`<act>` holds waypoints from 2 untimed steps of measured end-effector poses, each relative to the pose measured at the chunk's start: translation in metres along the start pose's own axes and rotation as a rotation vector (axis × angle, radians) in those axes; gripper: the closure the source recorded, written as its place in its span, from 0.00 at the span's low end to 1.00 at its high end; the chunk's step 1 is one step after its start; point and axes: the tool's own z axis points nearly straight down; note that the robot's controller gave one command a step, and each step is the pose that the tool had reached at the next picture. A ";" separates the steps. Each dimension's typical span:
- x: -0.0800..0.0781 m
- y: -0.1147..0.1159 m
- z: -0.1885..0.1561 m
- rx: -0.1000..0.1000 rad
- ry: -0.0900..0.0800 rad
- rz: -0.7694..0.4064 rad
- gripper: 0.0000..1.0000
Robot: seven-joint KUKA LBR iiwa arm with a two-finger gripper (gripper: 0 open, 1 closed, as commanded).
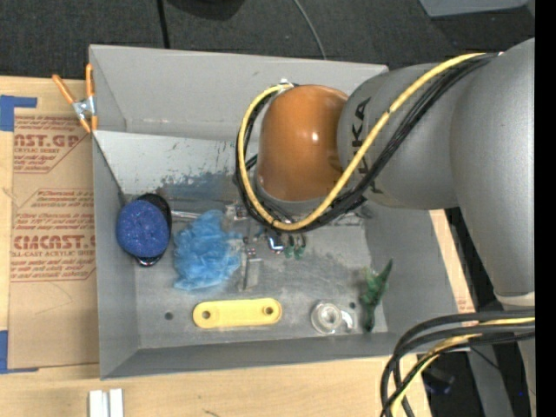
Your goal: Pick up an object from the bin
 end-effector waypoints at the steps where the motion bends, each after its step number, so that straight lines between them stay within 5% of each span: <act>1: 0.002 -0.024 -0.019 0.002 0.012 -0.055 0.00; 2: -0.009 -0.024 -0.003 0.002 -0.014 -0.233 0.00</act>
Offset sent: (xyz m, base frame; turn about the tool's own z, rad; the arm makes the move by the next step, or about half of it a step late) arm 0.0127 -0.0145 -0.0718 -0.0996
